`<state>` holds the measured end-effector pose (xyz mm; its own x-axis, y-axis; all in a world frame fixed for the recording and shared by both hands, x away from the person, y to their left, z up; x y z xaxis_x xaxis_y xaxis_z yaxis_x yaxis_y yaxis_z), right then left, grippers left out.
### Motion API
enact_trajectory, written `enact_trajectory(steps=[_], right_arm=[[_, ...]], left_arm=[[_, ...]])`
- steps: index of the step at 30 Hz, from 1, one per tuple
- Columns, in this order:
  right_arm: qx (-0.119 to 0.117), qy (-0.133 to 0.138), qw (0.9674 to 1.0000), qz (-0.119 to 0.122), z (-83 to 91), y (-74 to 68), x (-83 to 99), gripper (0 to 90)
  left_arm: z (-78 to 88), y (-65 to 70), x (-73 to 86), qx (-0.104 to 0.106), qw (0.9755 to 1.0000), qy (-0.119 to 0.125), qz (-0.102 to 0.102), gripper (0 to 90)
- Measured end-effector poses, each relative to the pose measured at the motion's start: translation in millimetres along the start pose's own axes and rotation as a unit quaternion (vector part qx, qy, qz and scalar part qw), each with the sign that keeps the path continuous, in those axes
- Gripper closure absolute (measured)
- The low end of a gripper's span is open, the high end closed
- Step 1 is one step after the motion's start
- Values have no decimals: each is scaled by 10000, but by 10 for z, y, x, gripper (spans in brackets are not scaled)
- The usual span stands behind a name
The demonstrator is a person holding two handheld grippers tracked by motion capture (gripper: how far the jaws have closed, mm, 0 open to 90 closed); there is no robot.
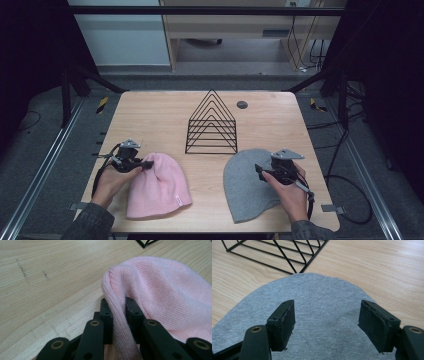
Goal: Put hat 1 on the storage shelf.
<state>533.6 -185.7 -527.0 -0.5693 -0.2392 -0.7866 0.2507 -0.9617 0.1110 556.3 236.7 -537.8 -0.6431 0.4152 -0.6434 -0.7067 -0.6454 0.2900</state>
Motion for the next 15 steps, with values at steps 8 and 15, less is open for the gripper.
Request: enact_trajectory(steps=[8, 15], right_arm=[[22, -37, 9999, 109, -1, -9, 17, 288], [-66, 41, 9998, 168, 63, -52, 16, 270]], left_arm=[[106, 69, -84, -54, 9995, 266, -174, 787], [252, 231, -244, -232, 9968, 518, -559, 793]])
Point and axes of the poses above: each handheld gripper's, and its own axes: z roughly backward along the jaws, x roughly out of its underside, y roughly to its right, the point moved 9 cm from there along -z, roughly forward along the jaws, and after that the axes turned 12 degrees about x, right-handed, at the moved point
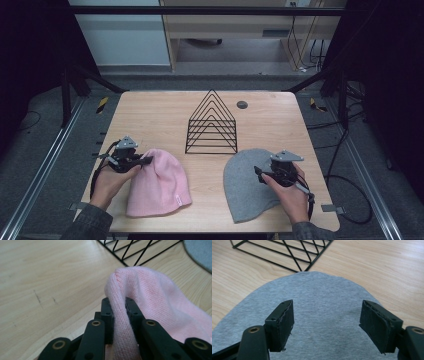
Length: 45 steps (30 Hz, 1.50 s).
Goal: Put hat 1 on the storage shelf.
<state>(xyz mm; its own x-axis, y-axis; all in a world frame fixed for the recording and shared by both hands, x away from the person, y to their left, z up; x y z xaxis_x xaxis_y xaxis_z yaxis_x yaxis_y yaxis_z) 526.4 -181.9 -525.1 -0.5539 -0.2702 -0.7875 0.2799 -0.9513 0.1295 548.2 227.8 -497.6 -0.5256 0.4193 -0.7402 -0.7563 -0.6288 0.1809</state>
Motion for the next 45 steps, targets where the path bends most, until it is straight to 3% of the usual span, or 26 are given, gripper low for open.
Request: enact_trajectory(steps=[3, 5, 9, 14, 16, 17, 18, 21, 25, 28, 29, 34, 35, 39, 41, 45], right_arm=[[-91, 44, 9999, 137, 33, -67, -21, 262], [-140, 102, 9996, 224, 53, -110, -51, 263], [-197, 213, 9984, 494, 119, -216, -139, 280], [-309, 461, 9963, 661, 248, -373, -317, 347], [-533, 619, 9937, 763, 335, -550, -472, 348], [-533, 619, 9937, 763, 335, -550, -472, 348], [-598, 650, 9917, 933, 355, -676, -526, 346], [-767, 652, 9887, 1112, 375, -880, -599, 341], [-902, 797, 9835, 1350, 409, -1086, -722, 339], [-1012, 802, 9825, 1339, 404, -1168, -758, 323], [-1159, 761, 9817, 1307, 375, -1275, -804, 307], [-1487, 731, 9767, 1361, 320, -1514, -967, 312], [-1487, 731, 9767, 1361, 320, -1514, -967, 312], [-1811, 674, 9712, 1394, 286, -1719, -1134, 348], [-1856, 664, 9694, 1466, 260, -1777, -1196, 357], [-1980, 651, 9669, 1469, 222, -1837, -1330, 375]], left_arm=[[69, 115, -91, -83, 9995, 3, -302, 794], [95, 154, -127, -102, 9992, 12, -399, 795], [265, 342, -341, -163, 9965, 178, -798, 795], [397, 478, -514, -173, 9948, 220, -974, 796], [466, 542, -640, -100, 9939, 296, -1058, 796], [466, 542, -640, -100, 9939, 296, -1058, 796], [524, 559, -725, -222, 9923, 298, -1178, 795], [633, 565, -845, -454, 9892, 329, -1358, 796], [763, 609, -1006, -496, 9872, 422, -1459, 795], [829, 625, -1101, -487, 9858, 494, -1529, 796], [900, 651, -1210, -477, 9842, 611, -1595, 796], [1028, 769, -1415, -282, 9813, 810, -1724, 795], [1028, 769, -1415, -282, 9813, 810, -1724, 795], [1088, 830, -1533, -85, 9809, 936, -1704, 794], [1100, 876, -1602, 69, 9803, 1026, -1687, 794], [1111, 922, -1670, 80, 9788, 1044, -1759, 793]])
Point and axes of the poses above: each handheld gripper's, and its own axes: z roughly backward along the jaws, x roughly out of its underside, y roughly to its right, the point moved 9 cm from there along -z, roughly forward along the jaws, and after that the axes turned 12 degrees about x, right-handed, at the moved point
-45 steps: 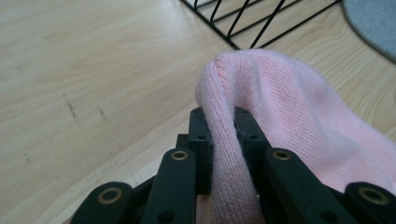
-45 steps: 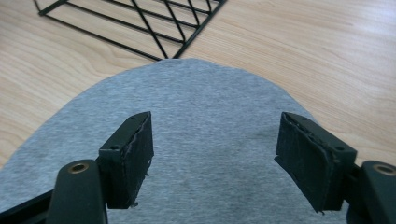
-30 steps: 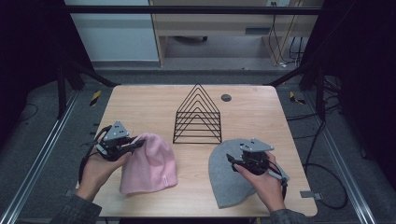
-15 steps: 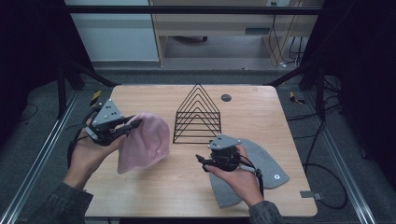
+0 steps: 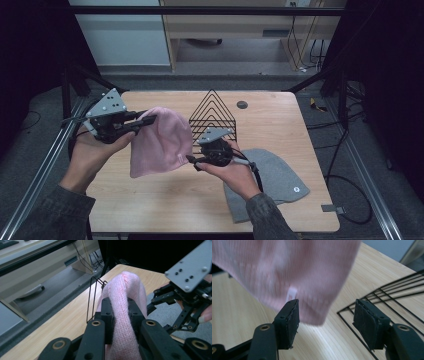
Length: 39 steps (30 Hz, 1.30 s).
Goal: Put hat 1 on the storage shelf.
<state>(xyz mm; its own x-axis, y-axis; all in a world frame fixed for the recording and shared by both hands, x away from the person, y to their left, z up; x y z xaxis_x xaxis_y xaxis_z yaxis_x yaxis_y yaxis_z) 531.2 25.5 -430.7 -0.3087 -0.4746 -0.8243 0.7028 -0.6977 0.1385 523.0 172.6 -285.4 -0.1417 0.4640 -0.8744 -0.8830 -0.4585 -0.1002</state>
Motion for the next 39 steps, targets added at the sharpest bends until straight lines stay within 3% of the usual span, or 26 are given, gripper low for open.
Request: enact_trajectory(steps=[3, 4, 8, 10, 11, 13, 14, 16, 18, 25, 30, 33, 37, 39], right_arm=[[-134, -40, 9999, -43, -31, 7, -51, 362], [-243, -177, 9995, -11, -69, 11, -51, 365], [-533, -163, 9984, 19, -76, -25, -78, 466], [-558, -180, 9982, 90, -66, -31, -77, 495], [-569, -165, 9981, 145, -53, -26, -80, 569], [-589, -82, 9982, 125, -31, -5, -90, 632], [-589, -82, 9982, 125, -31, -5, -90, 632], [-661, -3, 9978, 64, 15, 11, -93, 749], [-676, 20, 9977, 87, 48, 25, -91, 794], [-744, 89, 9972, -33, 173, 123, -125, 839], [-551, -11, 9985, 50, 246, 272, -129, 844], [-460, 8, 9989, 56, 295, 365, -196, 847], [-177, 101, 9997, 107, 364, 596, -376, 847], [-52, 179, 9998, 25, 375, 735, -460, 847]], left_arm=[[7, 7, -55, 36, 10000, -3, -55, 793], [12, 8, -92, 42, 10000, 24, -71, 793], [13, 9, -177, 100, 9998, 114, -106, 793], [4, 7, -198, 122, 9998, 154, -89, 793], [-4, -2, -208, 118, 9998, 144, -95, 793], [-6, -14, -210, 129, 9998, 135, -92, 793], [-6, -14, -210, 129, 9998, 135, -92, 792], [-23, -36, -220, 136, 9997, 214, 9, 792], [-33, -65, -223, 160, 9996, 238, 84, 791], [-75, -175, -291, 150, 9990, 341, 235, 789], [-187, -270, -371, 144, 9993, 279, 217, 788], [-219, -311, -477, 169, 9986, 411, 280, 788], [-265, -427, -722, 62, 9982, 571, 189, 788], [-285, -451, -769, 34, 9980, 604, 183, 787]])
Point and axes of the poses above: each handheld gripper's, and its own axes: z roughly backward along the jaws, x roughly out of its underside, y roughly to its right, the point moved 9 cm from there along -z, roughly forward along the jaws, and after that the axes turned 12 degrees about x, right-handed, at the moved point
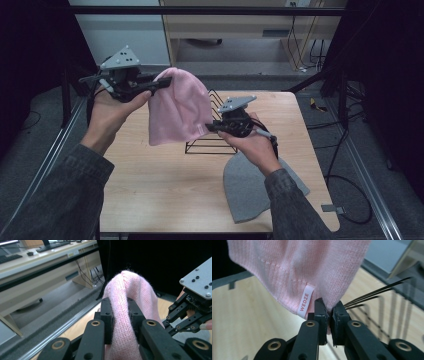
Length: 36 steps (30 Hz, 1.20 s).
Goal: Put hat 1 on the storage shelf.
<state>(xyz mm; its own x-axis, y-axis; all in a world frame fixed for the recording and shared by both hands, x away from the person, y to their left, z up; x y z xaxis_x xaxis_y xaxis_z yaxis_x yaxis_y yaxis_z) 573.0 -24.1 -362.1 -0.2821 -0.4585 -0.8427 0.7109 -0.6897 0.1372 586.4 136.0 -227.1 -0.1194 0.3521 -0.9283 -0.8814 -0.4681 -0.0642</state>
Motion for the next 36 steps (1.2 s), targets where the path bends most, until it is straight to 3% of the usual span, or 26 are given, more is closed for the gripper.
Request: enact_trajectory(steps=[3, 4, 5, 6, 10, 12, 15, 19, 36], right_arm=[[124, 65, 9998, -109, -7, 157, -65, 846], [209, 81, 9996, -148, -23, 228, -81, 846], [209, 81, 9996, -148, -23, 228, -81, 846], [342, 85, 9992, -202, -52, 344, -89, 846], [530, 79, 9977, -426, -117, 535, -58, 846], [613, 148, 9965, -548, -135, 618, -54, 846], [755, 162, 9953, -578, -164, 705, -29, 845], [820, 98, 9948, -596, -196, 755, 28, 845], [1035, -99, 9939, -373, -213, 784, 267, 844]], left_arm=[[-148, -87, -159, -38, 9999, -11, -159, 786], [-148, -87, -159, -38, 9999, -11, -159, 785], [-201, -112, -188, -30, 9998, -23, -185, 785], [-298, -163, -230, -25, 9997, -42, -226, 784], [-504, -280, -266, 20, 9994, -47, -342, 785], [-592, -362, -270, 71, 9998, 69, -172, 786], [-687, -451, -237, 105, 9999, 32, -48, 786], [-772, -512, -189, 83, 9999, 40, 65, 786], [-1019, -460, -72, 119, 9999, -88, -32, 785]])
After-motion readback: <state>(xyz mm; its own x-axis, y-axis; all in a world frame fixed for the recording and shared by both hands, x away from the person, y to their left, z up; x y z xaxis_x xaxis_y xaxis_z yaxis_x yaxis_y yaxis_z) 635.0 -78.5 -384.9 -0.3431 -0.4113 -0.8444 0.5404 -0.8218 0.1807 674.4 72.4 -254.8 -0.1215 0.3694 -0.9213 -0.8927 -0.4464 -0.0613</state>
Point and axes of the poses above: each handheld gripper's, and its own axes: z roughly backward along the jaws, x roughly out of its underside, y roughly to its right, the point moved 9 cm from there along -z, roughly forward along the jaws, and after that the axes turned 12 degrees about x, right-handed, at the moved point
